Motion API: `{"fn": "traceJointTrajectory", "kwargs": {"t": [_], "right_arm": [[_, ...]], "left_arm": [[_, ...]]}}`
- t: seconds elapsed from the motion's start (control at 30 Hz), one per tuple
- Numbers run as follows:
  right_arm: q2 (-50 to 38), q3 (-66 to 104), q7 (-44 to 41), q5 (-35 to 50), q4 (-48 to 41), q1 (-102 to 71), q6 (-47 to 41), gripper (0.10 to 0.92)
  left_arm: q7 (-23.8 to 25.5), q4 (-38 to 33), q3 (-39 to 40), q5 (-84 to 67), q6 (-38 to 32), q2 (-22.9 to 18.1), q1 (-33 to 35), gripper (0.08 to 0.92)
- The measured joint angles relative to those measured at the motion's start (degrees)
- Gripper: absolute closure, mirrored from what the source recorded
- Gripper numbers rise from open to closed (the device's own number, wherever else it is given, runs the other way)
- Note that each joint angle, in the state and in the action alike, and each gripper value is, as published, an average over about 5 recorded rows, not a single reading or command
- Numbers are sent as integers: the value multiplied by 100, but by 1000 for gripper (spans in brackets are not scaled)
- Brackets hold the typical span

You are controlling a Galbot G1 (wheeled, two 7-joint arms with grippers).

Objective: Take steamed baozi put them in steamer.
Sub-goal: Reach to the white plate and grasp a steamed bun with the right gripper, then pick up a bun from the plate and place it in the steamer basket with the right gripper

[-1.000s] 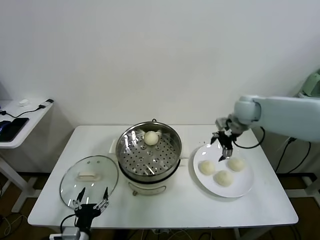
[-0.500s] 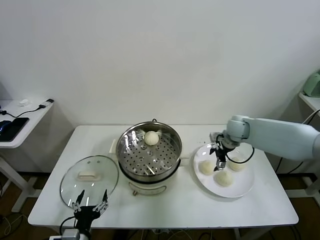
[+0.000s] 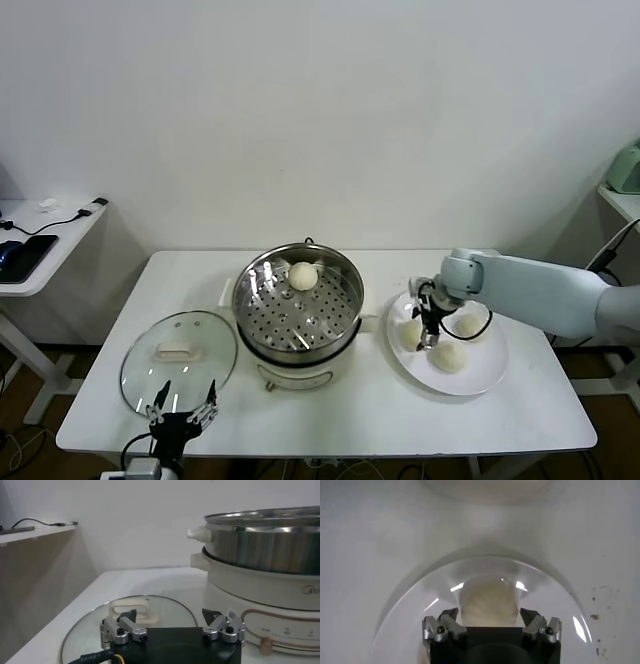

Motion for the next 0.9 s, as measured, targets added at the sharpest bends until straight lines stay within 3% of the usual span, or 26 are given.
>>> {"fn": "traceJointTrajectory", "kwargs": {"t": [0.23,0.57,0.9], "right_arm": [[-27,-22,-101,47,37,85,-2,416],[-42,-669,-453,490,370,1183,152,431],[398,-1316,-636,1772,979,3068,45,431]], "left_arm": [[-5,-73,-3,4,7,-1,55,177],[-9,-192,-3,4,0,0,115,177],[-4,-321,86,44,-30,7,117,177]]}}
